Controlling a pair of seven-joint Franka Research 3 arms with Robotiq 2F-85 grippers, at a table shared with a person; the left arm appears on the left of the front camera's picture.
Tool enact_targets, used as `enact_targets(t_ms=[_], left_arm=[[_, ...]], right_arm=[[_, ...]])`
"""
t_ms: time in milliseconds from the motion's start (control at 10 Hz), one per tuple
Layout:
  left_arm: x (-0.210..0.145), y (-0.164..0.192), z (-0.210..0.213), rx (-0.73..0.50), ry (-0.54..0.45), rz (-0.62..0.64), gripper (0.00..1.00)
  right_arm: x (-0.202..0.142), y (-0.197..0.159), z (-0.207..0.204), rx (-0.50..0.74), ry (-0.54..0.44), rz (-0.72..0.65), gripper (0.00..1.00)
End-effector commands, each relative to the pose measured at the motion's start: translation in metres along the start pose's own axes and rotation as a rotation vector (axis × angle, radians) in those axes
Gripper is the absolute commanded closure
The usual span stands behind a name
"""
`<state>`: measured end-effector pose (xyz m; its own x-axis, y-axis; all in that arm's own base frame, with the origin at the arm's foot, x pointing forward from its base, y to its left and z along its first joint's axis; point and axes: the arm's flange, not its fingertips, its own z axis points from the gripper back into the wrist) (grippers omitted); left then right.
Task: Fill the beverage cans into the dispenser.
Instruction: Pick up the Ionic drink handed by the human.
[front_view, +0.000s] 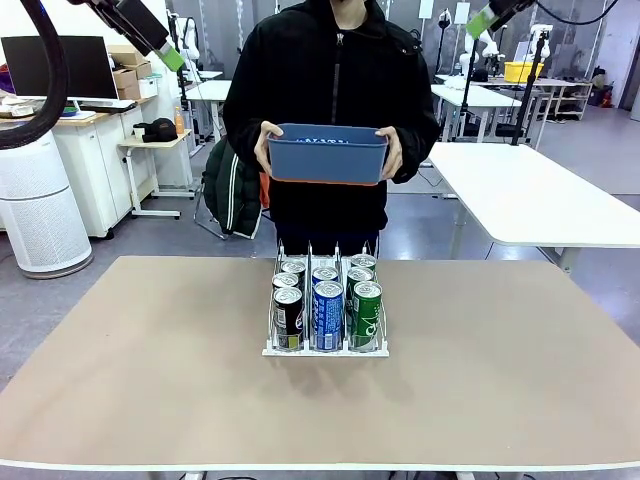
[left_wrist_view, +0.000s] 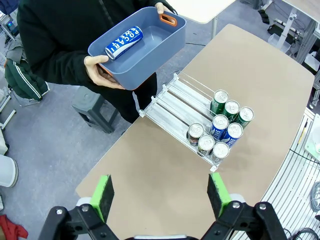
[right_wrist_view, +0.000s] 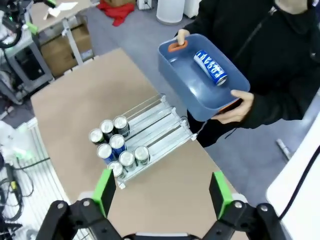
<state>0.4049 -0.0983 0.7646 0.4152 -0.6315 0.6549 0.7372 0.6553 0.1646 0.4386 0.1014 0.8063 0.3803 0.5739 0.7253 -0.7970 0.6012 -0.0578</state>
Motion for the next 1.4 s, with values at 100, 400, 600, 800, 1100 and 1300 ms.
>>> enact_targets(t_ms=[100, 400, 600, 800, 1100, 1300], left_arm=[[-0.001, 0.000, 0.001, -0.002, 0.004, 0.002, 0.00], [-0.001, 0.000, 0.001, -0.002, 0.004, 0.002, 0.00], [-0.001, 0.000, 0.001, -0.002, 0.004, 0.002, 0.00], [-0.001, 0.000, 0.001, -0.002, 0.004, 0.002, 0.00], [-0.001, 0.000, 0.001, -0.002, 0.004, 0.002, 0.00], [-0.001, 0.000, 0.001, -0.002, 0.004, 0.002, 0.00]], right_arm=[[0.006, -0.012, -0.006, -0.006, 0.077, -0.049, 0.00], [0.001, -0.007, 0.002, -0.006, 0.000, -0.018, 0.00], [0.001, -0.007, 0.002, -0.006, 0.000, -0.018, 0.00], [0.005, -0.011, 0.006, 0.012, 0.037, -0.015, 0.00], [0.004, -0.006, 0.004, 0.039, 0.070, -0.020, 0.00], [0.000, 0.009, 0.006, 0.084, 0.099, -0.013, 0.00]])
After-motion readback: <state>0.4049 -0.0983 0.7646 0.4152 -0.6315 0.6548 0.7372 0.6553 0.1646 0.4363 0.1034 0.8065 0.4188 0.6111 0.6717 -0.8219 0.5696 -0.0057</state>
